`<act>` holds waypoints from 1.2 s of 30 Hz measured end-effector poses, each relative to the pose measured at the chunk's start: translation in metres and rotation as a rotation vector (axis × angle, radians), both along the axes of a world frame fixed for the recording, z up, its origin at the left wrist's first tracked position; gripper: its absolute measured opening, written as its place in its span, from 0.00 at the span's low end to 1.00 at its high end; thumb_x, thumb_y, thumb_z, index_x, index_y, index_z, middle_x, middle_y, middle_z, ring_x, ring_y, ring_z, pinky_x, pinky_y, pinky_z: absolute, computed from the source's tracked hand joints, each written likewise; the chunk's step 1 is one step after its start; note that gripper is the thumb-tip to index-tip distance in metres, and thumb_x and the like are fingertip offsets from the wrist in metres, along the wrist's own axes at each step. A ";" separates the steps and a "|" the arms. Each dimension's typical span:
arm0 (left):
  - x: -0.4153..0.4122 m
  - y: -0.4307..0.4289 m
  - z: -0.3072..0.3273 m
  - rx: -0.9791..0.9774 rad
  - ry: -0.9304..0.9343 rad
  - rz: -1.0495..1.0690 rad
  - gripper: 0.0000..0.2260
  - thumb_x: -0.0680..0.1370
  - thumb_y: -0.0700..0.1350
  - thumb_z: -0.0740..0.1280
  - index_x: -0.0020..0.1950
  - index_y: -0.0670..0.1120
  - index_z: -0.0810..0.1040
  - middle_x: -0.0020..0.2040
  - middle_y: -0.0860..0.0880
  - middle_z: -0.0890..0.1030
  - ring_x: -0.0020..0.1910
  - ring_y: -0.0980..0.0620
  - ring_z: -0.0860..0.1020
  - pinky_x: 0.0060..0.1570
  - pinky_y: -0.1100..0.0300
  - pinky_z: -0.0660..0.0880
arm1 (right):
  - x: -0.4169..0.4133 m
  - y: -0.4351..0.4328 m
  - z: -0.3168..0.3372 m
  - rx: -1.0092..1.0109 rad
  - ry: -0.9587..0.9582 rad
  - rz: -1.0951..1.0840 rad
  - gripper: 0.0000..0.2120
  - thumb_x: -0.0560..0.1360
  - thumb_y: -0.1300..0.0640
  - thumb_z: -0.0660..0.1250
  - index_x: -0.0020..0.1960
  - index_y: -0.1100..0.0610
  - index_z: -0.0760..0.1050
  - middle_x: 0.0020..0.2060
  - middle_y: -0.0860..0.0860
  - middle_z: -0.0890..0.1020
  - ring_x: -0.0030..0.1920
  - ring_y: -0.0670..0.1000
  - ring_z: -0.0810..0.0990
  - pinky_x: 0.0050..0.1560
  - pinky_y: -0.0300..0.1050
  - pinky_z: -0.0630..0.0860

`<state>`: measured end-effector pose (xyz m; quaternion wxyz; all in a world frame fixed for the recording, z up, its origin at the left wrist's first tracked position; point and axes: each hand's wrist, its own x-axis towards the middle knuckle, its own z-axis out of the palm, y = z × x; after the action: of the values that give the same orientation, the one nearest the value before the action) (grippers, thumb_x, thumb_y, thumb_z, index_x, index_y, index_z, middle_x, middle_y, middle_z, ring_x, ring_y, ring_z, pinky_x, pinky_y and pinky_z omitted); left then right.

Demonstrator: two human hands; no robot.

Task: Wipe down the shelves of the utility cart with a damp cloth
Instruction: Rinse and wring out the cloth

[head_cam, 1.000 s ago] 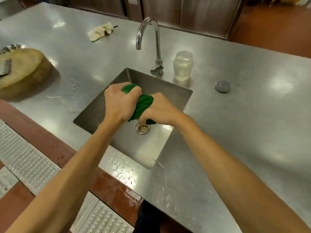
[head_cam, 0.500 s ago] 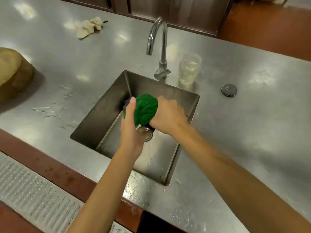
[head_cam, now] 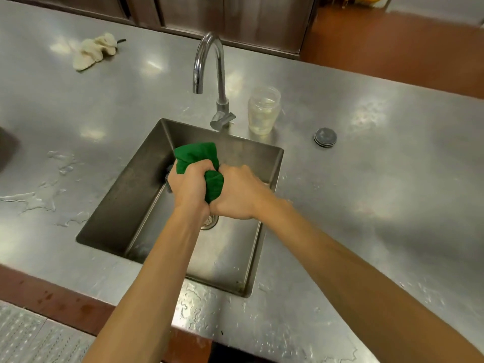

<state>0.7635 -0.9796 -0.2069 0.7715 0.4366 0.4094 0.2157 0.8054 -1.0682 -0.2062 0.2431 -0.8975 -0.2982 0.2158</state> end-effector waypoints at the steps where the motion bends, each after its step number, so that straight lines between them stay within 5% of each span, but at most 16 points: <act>1: 0.001 0.002 0.000 0.022 0.016 0.001 0.11 0.68 0.28 0.65 0.38 0.44 0.75 0.31 0.49 0.76 0.29 0.52 0.77 0.31 0.60 0.75 | -0.004 0.000 0.001 0.029 0.006 -0.005 0.17 0.64 0.51 0.72 0.48 0.52 0.69 0.38 0.47 0.77 0.36 0.50 0.78 0.33 0.44 0.73; 4: 0.005 0.008 0.004 0.016 0.059 0.078 0.10 0.67 0.30 0.67 0.38 0.45 0.75 0.33 0.49 0.78 0.32 0.50 0.78 0.36 0.55 0.78 | -0.024 -0.001 -0.008 0.040 -0.268 0.042 0.32 0.67 0.53 0.73 0.67 0.56 0.66 0.56 0.55 0.76 0.56 0.57 0.76 0.57 0.52 0.74; 6: 0.006 0.012 0.004 -0.065 0.086 0.161 0.08 0.69 0.33 0.70 0.40 0.44 0.76 0.39 0.46 0.80 0.37 0.49 0.81 0.39 0.54 0.81 | -0.041 -0.002 -0.012 -0.036 -0.568 0.043 0.47 0.68 0.59 0.73 0.79 0.61 0.51 0.72 0.64 0.64 0.73 0.64 0.61 0.73 0.62 0.58; 8: 0.005 0.016 -0.002 -0.171 0.111 0.183 0.06 0.70 0.36 0.72 0.44 0.43 0.79 0.43 0.45 0.83 0.38 0.49 0.83 0.37 0.56 0.83 | -0.056 -0.001 -0.013 -0.052 -0.647 0.072 0.49 0.69 0.62 0.72 0.79 0.62 0.45 0.77 0.67 0.50 0.78 0.65 0.45 0.75 0.68 0.48; 10: 0.005 0.016 -0.009 -0.273 0.093 0.058 0.07 0.72 0.40 0.72 0.48 0.42 0.81 0.45 0.46 0.84 0.40 0.49 0.84 0.40 0.56 0.84 | -0.061 0.003 -0.022 -0.105 -0.669 0.061 0.49 0.70 0.61 0.73 0.79 0.63 0.44 0.78 0.66 0.45 0.78 0.64 0.40 0.74 0.70 0.49; 13: 0.003 0.009 -0.017 -0.348 -0.004 -0.140 0.05 0.77 0.42 0.65 0.42 0.45 0.79 0.41 0.46 0.83 0.41 0.48 0.84 0.50 0.52 0.81 | -0.049 0.007 -0.034 -0.089 -0.646 -0.050 0.40 0.74 0.63 0.66 0.79 0.64 0.47 0.78 0.66 0.49 0.78 0.67 0.48 0.72 0.67 0.61; 15: 0.004 0.006 -0.024 -0.362 -0.052 -0.163 0.07 0.76 0.43 0.63 0.39 0.47 0.77 0.39 0.47 0.81 0.40 0.48 0.82 0.48 0.54 0.79 | -0.038 0.010 -0.036 -0.070 -0.669 -0.097 0.30 0.78 0.64 0.56 0.78 0.65 0.54 0.76 0.69 0.55 0.74 0.70 0.61 0.66 0.61 0.72; 18: 0.007 0.004 -0.027 -0.328 -0.074 -0.111 0.01 0.71 0.45 0.67 0.40 0.48 0.76 0.39 0.48 0.78 0.39 0.49 0.79 0.41 0.54 0.76 | -0.018 0.014 -0.024 -0.089 -0.662 -0.181 0.26 0.78 0.65 0.47 0.75 0.64 0.64 0.72 0.71 0.64 0.51 0.62 0.80 0.46 0.50 0.79; 21: 0.014 0.001 -0.016 -0.158 -0.118 -0.029 0.05 0.74 0.35 0.66 0.44 0.44 0.79 0.42 0.47 0.83 0.42 0.49 0.82 0.43 0.54 0.80 | -0.004 0.011 -0.017 -0.092 -0.488 -0.146 0.26 0.76 0.63 0.63 0.72 0.63 0.61 0.69 0.67 0.68 0.52 0.62 0.79 0.43 0.50 0.74; 23: 0.018 0.000 -0.007 -0.045 -0.155 -0.050 0.09 0.72 0.30 0.65 0.46 0.42 0.80 0.45 0.44 0.85 0.45 0.46 0.83 0.51 0.50 0.81 | 0.001 0.008 -0.018 0.025 -0.346 -0.193 0.24 0.71 0.57 0.71 0.63 0.61 0.66 0.56 0.60 0.77 0.49 0.61 0.80 0.40 0.48 0.70; 28: 0.029 0.010 0.008 0.319 -0.113 -0.194 0.12 0.63 0.34 0.68 0.45 0.43 0.78 0.47 0.32 0.81 0.47 0.35 0.83 0.50 0.41 0.80 | 0.012 0.010 -0.015 0.267 -0.072 -0.264 0.17 0.62 0.44 0.68 0.48 0.51 0.73 0.36 0.46 0.80 0.37 0.50 0.80 0.30 0.36 0.67; 32: 0.033 0.013 0.019 0.477 -0.180 -0.365 0.17 0.67 0.27 0.65 0.48 0.45 0.82 0.42 0.47 0.84 0.44 0.49 0.83 0.45 0.52 0.82 | 0.015 0.002 0.004 0.444 0.198 -0.177 0.09 0.59 0.60 0.75 0.35 0.52 0.76 0.29 0.46 0.80 0.32 0.46 0.79 0.33 0.42 0.75; 36: 0.041 0.021 0.032 0.535 -0.283 -0.551 0.15 0.66 0.26 0.63 0.43 0.42 0.81 0.38 0.51 0.83 0.40 0.52 0.82 0.39 0.59 0.78 | 0.022 -0.001 0.014 0.546 0.423 -0.124 0.10 0.60 0.67 0.74 0.29 0.55 0.76 0.25 0.46 0.77 0.28 0.44 0.75 0.28 0.39 0.71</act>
<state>0.8040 -0.9590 -0.1752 0.7083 0.6813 0.0963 0.1576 0.8274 -1.0696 -0.1923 0.5434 -0.7510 -0.2328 0.2941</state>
